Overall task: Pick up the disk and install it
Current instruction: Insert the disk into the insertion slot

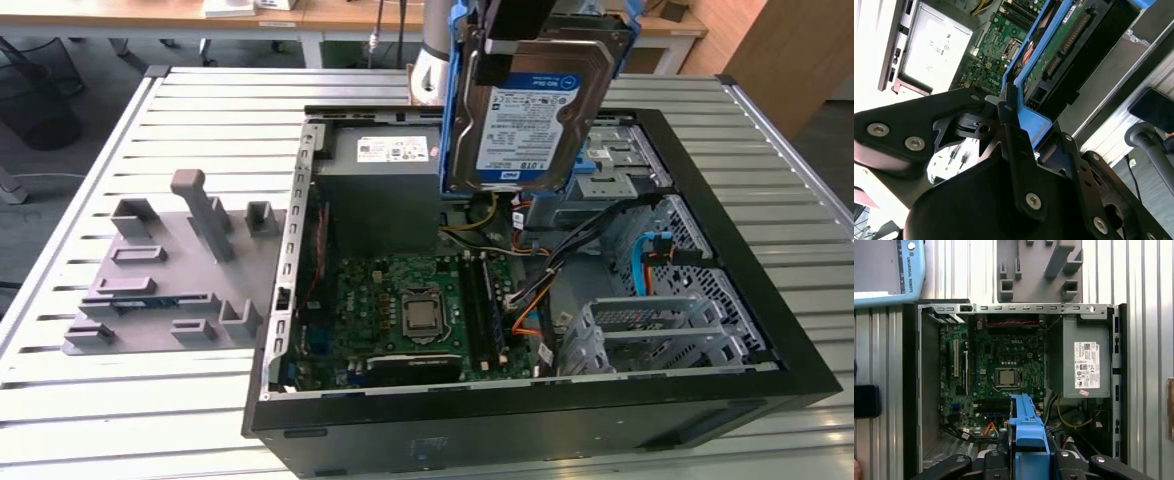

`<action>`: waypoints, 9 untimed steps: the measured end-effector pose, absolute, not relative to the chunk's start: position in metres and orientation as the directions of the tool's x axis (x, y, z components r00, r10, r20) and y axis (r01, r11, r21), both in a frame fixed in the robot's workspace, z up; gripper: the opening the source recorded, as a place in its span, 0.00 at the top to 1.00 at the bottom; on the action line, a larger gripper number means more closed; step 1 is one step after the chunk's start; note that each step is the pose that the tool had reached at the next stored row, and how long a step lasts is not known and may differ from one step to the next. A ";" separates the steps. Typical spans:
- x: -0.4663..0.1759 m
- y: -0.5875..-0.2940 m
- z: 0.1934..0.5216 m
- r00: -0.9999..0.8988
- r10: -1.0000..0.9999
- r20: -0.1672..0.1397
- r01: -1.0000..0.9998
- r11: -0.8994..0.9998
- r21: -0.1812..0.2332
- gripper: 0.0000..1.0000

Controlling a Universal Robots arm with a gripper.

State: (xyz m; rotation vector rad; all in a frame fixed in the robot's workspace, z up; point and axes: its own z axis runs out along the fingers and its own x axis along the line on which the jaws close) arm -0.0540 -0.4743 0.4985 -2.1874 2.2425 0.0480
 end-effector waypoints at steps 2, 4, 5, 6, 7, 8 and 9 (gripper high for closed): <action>-0.054 -0.478 0.498 -0.025 -0.999 -0.028 -1.000 0.025 0.016 0.63; -0.054 -0.483 0.497 -0.025 -0.999 -0.028 -1.000 0.025 0.016 0.63; -0.054 -0.486 0.497 -0.025 -0.999 -0.028 -1.000 0.025 0.016 0.63; -0.054 -0.489 0.496 -0.025 -0.999 -0.028 -1.000 0.025 0.016 0.63; -0.054 -0.493 0.496 -0.025 -0.999 -0.028 -1.000 0.025 0.016 0.63; -0.054 -0.497 0.496 -0.025 -0.999 -0.028 -1.000 0.025 0.016 0.63; -0.054 -0.502 0.495 -0.025 -0.999 -0.028 -1.000 0.025 0.016 0.63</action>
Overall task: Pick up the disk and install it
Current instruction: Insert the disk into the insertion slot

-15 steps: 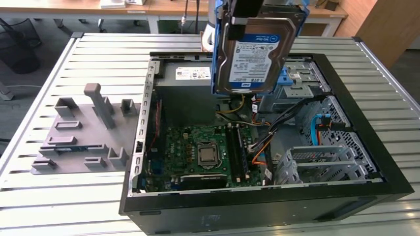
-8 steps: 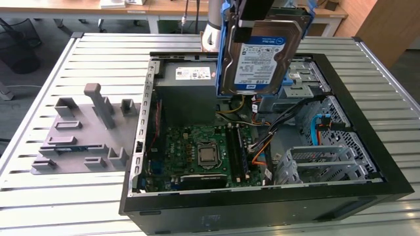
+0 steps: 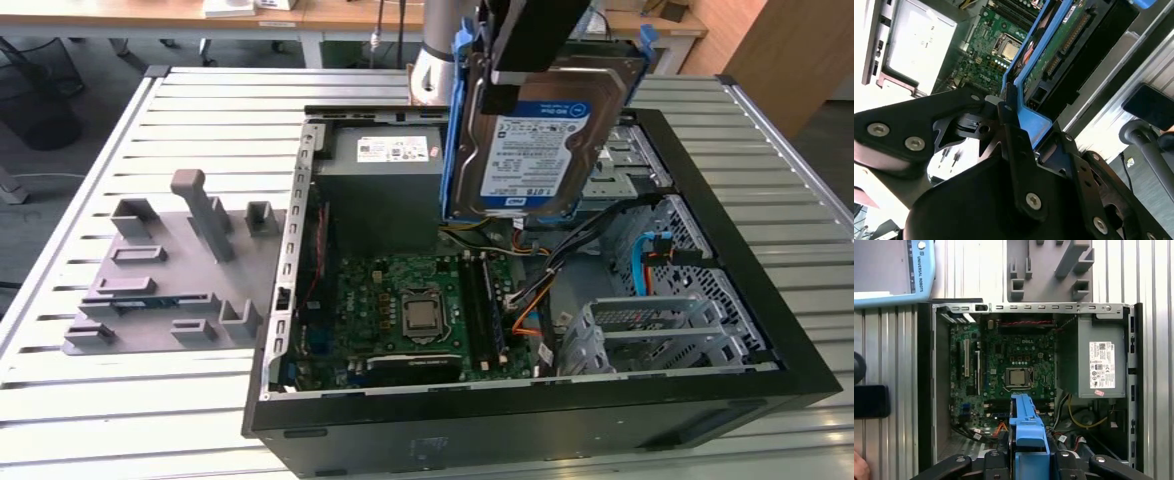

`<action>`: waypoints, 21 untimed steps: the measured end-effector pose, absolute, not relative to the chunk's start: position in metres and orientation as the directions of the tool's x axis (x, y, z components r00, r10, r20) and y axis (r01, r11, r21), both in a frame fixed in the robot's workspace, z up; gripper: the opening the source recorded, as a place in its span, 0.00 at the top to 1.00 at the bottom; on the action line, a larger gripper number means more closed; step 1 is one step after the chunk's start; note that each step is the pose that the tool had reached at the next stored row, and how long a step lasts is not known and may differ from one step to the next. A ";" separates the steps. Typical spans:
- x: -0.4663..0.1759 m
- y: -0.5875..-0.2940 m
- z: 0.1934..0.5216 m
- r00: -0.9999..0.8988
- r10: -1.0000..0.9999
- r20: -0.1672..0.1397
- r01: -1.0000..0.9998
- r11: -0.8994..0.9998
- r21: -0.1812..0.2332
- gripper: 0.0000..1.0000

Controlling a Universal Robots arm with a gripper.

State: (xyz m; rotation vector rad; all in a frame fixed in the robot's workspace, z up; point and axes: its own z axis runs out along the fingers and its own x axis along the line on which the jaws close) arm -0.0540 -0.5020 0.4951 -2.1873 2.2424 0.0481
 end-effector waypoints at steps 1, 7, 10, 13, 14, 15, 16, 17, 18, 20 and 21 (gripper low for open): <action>-0.054 -0.506 0.495 -0.025 -0.999 -0.028 -1.000 0.025 0.016 0.63; -0.054 -0.527 0.492 -0.025 -0.999 -0.028 -1.000 0.025 0.016 0.63; -0.047 -0.527 0.491 -0.025 -0.999 -0.028 -1.000 0.024 0.016 0.63; -0.037 -0.527 0.490 -0.024 -0.999 -0.028 -1.000 0.023 0.016 0.63; -0.034 -0.527 0.489 -0.023 -0.999 -0.028 -1.000 0.022 0.016 0.63; -0.031 -0.527 0.488 -0.022 -0.999 -0.028 -1.000 0.022 0.016 0.63; -0.030 -0.527 0.487 -0.022 -0.999 -0.028 -1.000 0.021 0.016 0.63; -0.030 -0.528 0.486 -0.022 -0.999 -0.028 -1.000 0.021 0.016 0.63; -0.030 -0.528 0.485 -0.022 -0.999 -0.028 -1.000 0.021 0.016 0.63; -0.029 -0.530 0.484 -0.022 -0.999 -0.028 -1.000 0.021 0.016 0.63; -0.029 -0.532 0.483 -0.022 -0.999 -0.028 -1.000 0.021 0.016 0.63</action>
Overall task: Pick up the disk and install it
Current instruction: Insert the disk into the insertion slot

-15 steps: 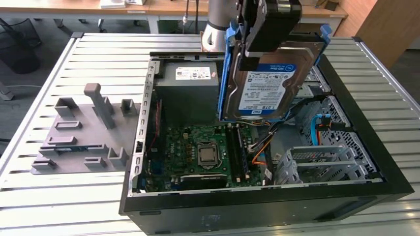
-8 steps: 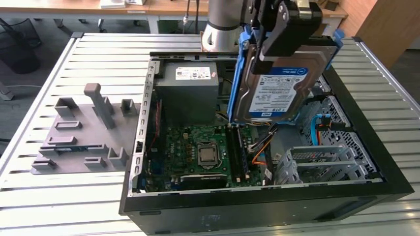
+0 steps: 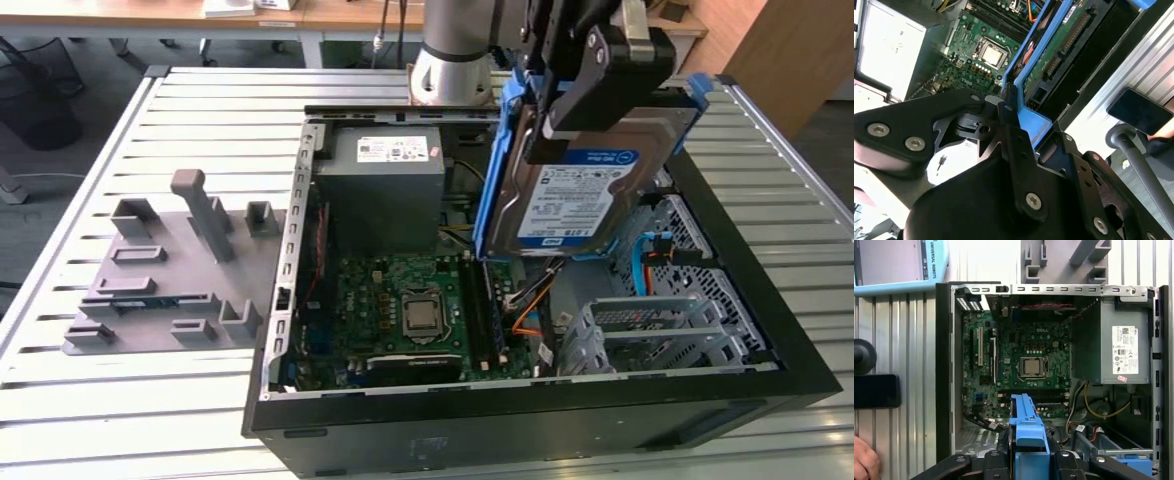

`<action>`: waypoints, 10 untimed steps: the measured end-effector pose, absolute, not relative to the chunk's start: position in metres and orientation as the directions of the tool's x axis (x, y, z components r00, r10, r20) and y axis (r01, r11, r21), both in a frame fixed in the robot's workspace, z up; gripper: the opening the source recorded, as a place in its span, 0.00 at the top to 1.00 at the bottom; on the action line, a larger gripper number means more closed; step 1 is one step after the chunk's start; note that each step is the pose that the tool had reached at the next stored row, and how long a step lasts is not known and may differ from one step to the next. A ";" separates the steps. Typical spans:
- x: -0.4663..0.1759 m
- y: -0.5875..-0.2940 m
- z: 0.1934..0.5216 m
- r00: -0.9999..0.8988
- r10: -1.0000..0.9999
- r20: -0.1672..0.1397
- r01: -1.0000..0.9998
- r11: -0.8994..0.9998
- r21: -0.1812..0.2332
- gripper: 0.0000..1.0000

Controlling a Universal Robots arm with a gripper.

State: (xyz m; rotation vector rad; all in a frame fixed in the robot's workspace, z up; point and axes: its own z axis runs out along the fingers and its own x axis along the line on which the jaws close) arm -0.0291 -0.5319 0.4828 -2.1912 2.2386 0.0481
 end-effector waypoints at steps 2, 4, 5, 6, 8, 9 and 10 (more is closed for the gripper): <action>-0.029 -0.535 0.482 -0.022 -0.999 -0.028 -1.000 0.021 0.016 0.63; -0.029 -0.538 0.481 -0.022 -0.999 -0.028 -1.000 0.021 0.016 0.63; -0.029 -0.540 0.481 -0.022 -0.999 -0.028 -1.000 0.021 0.016 0.63; -0.029 -0.541 0.480 -0.022 -0.999 -0.028 -1.000 0.021 0.016 0.63; -0.029 -0.544 0.480 -0.022 -0.999 -0.028 -1.000 0.021 0.016 0.63; -0.029 -0.546 0.479 -0.022 -0.999 -0.028 -1.000 0.021 0.016 0.63; -0.029 -0.547 0.479 -0.022 -0.999 -0.027 -1.000 0.021 0.016 0.63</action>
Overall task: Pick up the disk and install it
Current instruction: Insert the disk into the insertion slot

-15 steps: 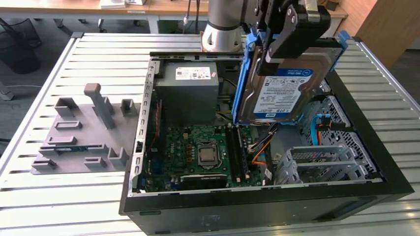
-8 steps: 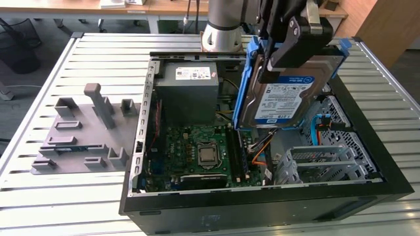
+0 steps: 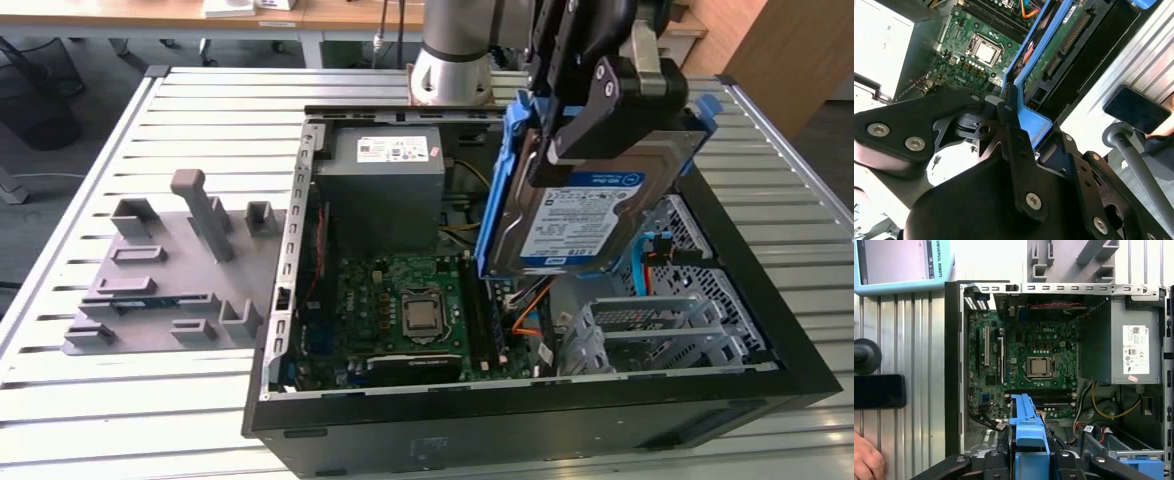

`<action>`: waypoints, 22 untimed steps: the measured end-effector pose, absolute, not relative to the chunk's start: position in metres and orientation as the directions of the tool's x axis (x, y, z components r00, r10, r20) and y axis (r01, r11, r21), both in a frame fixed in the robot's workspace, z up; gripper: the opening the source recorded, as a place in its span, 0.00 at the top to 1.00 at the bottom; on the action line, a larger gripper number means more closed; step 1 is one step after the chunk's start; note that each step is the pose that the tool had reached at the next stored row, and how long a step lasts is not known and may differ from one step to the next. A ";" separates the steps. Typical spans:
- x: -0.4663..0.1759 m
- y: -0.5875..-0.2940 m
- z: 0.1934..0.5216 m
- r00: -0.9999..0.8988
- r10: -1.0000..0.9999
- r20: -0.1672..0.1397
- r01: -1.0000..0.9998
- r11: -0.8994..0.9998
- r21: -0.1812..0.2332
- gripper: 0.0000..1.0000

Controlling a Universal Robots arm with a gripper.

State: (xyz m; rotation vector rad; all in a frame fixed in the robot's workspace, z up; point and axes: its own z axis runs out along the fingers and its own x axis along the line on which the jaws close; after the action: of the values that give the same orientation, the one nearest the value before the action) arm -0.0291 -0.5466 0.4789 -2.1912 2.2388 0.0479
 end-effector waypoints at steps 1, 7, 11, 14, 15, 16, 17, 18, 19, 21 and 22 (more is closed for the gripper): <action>-0.029 -0.547 0.479 -0.022 -0.999 -0.027 -1.000 0.021 0.016 0.63; -0.019 -0.550 0.476 -0.022 -0.999 -0.027 -1.000 0.021 0.016 0.63; -0.014 -0.551 0.474 -0.022 -0.999 -0.027 -1.000 0.021 0.016 0.63; -0.014 -0.555 0.472 -0.022 -0.999 -0.027 -1.000 0.021 0.016 0.63; -0.014 -0.557 0.472 -0.022 -0.999 -0.027 -1.000 0.021 0.016 0.63; -0.014 -0.559 0.471 -0.022 -0.999 -0.027 -1.000 0.021 0.016 0.63; -0.014 -0.560 0.471 -0.022 -0.999 -0.027 -1.000 0.021 0.016 0.63; -0.012 -0.561 0.470 -0.022 -0.999 -0.027 -1.000 0.021 0.016 0.63; -0.011 -0.561 0.470 -0.022 -0.999 -0.027 -1.000 0.021 0.016 0.63; -0.006 -0.561 0.469 -0.022 -0.999 -0.027 -1.000 0.021 0.016 0.63; -0.004 -0.561 0.469 -0.022 -0.999 -0.027 -1.000 0.021 0.016 0.63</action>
State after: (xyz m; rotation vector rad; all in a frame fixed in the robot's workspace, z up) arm -0.0037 -0.5614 0.4691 -2.1916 2.2391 0.0472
